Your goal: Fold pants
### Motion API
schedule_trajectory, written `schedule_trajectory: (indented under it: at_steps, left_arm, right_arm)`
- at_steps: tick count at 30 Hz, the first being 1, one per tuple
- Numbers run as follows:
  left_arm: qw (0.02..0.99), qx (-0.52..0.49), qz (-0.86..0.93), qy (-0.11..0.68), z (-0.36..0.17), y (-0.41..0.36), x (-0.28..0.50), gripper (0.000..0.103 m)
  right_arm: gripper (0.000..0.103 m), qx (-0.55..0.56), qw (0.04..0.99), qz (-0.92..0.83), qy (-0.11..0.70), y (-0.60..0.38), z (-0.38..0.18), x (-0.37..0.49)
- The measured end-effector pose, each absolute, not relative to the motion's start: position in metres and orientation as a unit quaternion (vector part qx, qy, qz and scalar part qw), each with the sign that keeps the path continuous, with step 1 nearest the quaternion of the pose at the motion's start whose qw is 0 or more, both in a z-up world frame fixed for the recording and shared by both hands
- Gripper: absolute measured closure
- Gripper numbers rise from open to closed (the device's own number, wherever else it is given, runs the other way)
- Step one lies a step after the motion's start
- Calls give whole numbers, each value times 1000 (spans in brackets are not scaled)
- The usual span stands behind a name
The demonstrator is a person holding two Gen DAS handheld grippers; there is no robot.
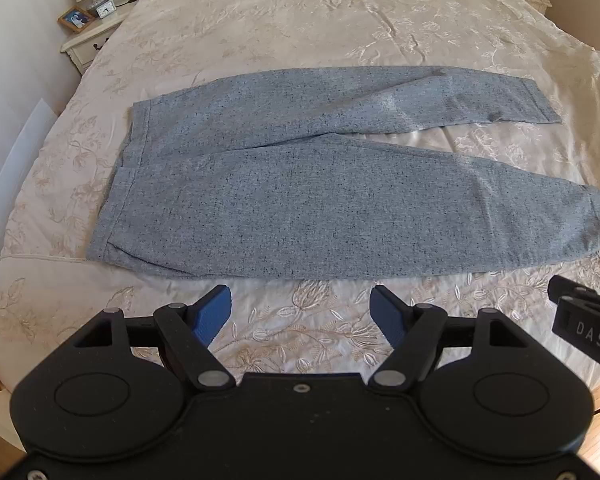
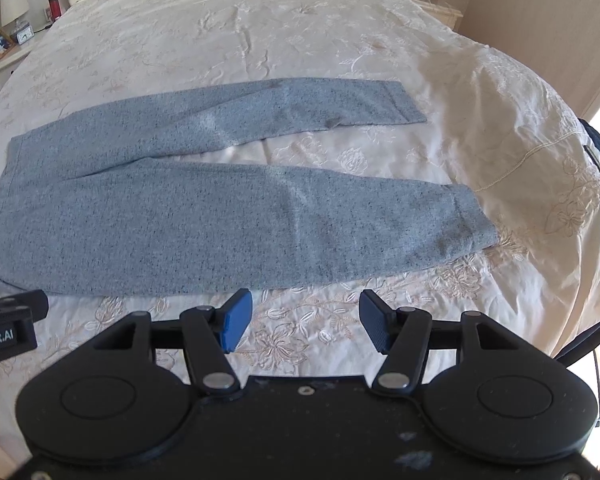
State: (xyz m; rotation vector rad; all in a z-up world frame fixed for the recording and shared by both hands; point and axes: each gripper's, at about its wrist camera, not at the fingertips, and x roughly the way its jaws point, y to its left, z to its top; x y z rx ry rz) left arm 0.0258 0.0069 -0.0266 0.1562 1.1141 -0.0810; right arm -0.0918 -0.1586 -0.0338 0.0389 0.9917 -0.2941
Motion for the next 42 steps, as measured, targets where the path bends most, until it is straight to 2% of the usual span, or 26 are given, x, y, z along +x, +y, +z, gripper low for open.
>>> schedule_trajectory:
  at_steps: [6,13,17,29,37,42]
  left_arm:
    - [841,73,-49,534,-35,11,39,27]
    - [837,87,-72,535,-47,2,53,30]
    - [831,97,-87,540,-52,-10,59,29]
    - [828,100,-58,549,-64,-67,71,29]
    - [822,88,-56,560,-77,-129,71,29]
    - [829,94,-61,548,-77,-164,67,29]
  right_arm:
    - [41,35,858,-164,485,-158,-41,-83]
    - [41,38,867,-198,457,-173,-47,-75]
    - [42,38,849,-225,477,-194,-55,-74]
    - [44,23,761,-220,609,-298,-117,-52]
    - [44,71,770,-211,598,-380,-138,-53]
    - [44,13,766,-219,605,-410,-153,-44]
